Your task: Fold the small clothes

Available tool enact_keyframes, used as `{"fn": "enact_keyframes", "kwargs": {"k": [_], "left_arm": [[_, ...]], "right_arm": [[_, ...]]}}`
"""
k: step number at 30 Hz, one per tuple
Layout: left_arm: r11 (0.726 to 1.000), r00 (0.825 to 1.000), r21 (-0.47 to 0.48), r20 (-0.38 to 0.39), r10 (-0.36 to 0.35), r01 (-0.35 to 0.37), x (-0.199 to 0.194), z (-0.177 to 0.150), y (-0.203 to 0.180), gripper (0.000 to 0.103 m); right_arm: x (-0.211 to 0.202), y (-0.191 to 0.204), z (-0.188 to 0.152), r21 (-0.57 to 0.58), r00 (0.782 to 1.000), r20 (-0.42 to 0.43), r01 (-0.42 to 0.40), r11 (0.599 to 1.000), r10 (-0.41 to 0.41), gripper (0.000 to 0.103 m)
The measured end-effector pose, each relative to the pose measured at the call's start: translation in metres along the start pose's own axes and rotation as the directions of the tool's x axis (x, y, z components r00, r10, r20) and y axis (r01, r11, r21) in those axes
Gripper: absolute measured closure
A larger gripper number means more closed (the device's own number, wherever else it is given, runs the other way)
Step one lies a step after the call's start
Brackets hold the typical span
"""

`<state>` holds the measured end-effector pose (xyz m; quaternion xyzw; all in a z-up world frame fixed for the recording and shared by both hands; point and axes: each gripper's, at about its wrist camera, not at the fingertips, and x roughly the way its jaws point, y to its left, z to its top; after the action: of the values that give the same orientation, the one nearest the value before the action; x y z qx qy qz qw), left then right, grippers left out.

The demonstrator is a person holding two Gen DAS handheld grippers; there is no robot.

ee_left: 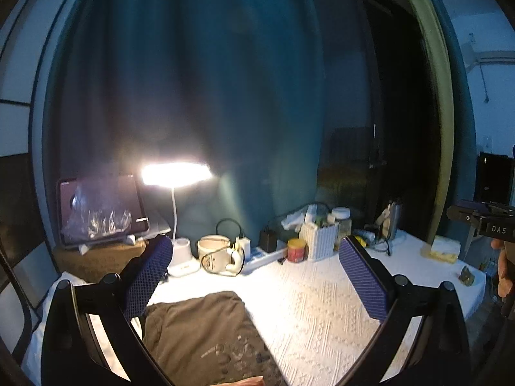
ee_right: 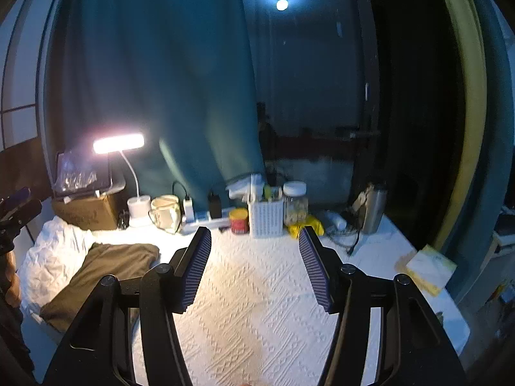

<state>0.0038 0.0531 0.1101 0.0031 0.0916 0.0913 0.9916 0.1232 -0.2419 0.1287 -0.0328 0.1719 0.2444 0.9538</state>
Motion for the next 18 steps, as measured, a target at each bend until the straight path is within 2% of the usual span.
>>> {"fn": "enact_keyframes", "kwargs": {"k": [8, 18], "left_arm": [[1.000, 0.998, 0.010, 0.059, -0.007, 0.006, -0.015, 0.014, 0.001, 0.001], [1.000, 0.991, 0.007, 0.133, -0.006, 0.005, -0.035, 0.028, 0.005, 0.001]], "right_arm": [[-0.024, 0.003, 0.020, 0.034, 0.996, 0.087, 0.024, 0.999, -0.027, 0.043], [-0.064, 0.015, 0.039, -0.014, 0.977, 0.207, 0.048, 0.999, -0.044, 0.043]]}}
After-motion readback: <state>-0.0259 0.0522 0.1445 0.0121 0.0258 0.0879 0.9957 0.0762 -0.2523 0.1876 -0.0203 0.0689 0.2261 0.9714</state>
